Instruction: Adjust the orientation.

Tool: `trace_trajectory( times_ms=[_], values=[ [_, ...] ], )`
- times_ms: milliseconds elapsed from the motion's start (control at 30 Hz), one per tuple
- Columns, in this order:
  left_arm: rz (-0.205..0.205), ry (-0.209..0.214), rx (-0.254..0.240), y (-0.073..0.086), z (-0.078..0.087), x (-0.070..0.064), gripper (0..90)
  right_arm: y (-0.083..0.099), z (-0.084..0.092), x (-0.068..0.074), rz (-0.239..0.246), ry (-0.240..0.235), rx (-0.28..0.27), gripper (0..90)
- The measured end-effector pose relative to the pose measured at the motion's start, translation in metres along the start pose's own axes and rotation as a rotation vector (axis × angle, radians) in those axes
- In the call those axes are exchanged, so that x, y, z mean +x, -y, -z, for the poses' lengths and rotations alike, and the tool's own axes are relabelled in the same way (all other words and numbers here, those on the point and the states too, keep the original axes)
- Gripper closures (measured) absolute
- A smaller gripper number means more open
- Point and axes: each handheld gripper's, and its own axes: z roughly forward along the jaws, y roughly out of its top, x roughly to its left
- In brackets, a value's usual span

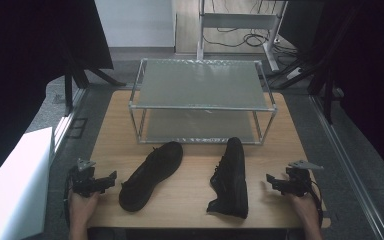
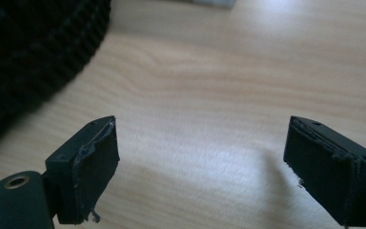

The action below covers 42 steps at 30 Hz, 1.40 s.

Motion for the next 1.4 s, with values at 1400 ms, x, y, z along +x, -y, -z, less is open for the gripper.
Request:
trace_trajectory(
  times_ms=[1400],
  values=[
    [-0.152,0.081,0.073,-0.009,-0.012,-0.024,0.2,-0.003,-0.002,0.004,-0.02,-0.016,0.028,11.7]
  ],
)
